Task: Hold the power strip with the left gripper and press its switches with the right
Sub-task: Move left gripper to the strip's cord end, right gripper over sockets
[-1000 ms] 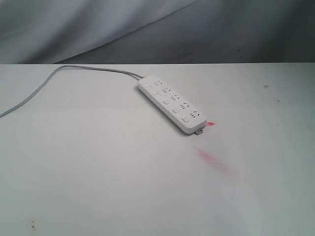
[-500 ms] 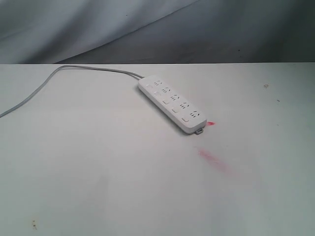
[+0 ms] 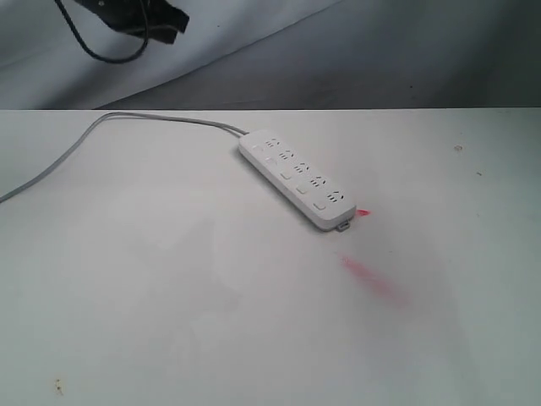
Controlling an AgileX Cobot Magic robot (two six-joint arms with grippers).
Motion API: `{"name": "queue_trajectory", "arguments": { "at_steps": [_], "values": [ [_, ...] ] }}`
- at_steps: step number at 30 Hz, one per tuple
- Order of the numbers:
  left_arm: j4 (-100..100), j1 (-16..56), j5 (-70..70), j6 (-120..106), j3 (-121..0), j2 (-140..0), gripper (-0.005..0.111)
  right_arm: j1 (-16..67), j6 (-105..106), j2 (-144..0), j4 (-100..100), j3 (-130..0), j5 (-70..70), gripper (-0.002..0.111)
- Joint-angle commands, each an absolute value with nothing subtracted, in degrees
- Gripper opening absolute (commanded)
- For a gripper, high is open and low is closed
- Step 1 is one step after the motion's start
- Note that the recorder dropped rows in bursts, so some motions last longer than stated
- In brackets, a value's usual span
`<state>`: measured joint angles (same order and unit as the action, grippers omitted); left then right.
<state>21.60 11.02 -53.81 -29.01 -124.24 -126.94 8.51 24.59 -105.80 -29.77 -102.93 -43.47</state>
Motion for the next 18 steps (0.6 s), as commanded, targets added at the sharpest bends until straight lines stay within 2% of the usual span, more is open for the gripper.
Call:
{"name": "queue_trajectory", "arguments": {
  "at_steps": [1,12,18],
  "values": [
    [21.78,10.93,-53.90,-30.78,-124.62,-131.92,0.000,8.65,26.96,-108.73,-31.36,-103.36,-44.28,0.000],
    [27.54,10.93,-54.50,-45.98,-124.83,-140.31,0.000,13.65,31.88,-115.32,-34.60,-103.36,-44.96,0.000],
    [29.86,12.64,-44.12,-50.56,-125.60,-143.70,0.000,16.09,31.91,-117.34,-33.06,-103.11,-48.06,0.000]
  ]
}}
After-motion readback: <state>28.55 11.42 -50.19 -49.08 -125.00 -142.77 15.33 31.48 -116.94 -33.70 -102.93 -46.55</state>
